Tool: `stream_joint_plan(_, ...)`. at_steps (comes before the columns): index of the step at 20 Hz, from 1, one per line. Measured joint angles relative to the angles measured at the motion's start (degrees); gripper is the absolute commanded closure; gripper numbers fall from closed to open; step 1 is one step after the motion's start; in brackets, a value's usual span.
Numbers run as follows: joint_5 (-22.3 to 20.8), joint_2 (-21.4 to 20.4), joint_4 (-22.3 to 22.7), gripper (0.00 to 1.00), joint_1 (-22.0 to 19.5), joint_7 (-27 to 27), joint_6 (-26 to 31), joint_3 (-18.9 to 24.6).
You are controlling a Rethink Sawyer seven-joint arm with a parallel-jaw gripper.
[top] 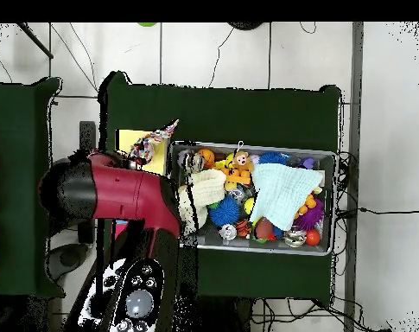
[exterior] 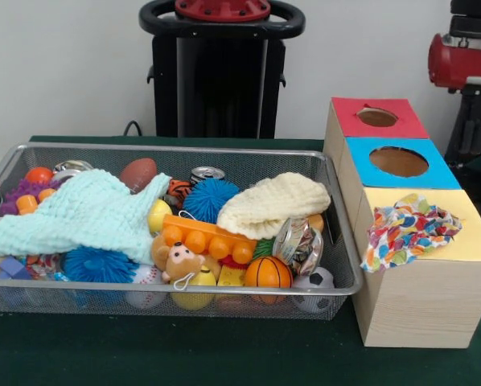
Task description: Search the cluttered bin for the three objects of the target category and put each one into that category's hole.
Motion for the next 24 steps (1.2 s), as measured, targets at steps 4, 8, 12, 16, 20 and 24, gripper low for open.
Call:
stream_joint_plan(4, -0.04, -1.15, 0.67, 1.0, 0.02, 0.0, -0.4, 0.6)
stream_joint_plan(8, -0.04, -1.84, 0.8, 1.0, -0.01, 0.0, -2.29, 0.64)
stream_joint_plan(12, -0.02, -2.16, 0.76, 1.0, -0.06, 0.0, -3.78, 0.61)
stream_joint_plan(16, 0.11, -2.27, 0.35, 1.0, -0.19, 0.0, -4.01, 0.5)
stream_joint_plan(20, 0.37, -2.22, -0.62, 1.0, -0.62, 0.0, -4.01, 0.41)
stream_joint_plan(24, 0.41, -1.79, -2.22, 1.0, -1.56, 0.0, -4.02, 0.44)
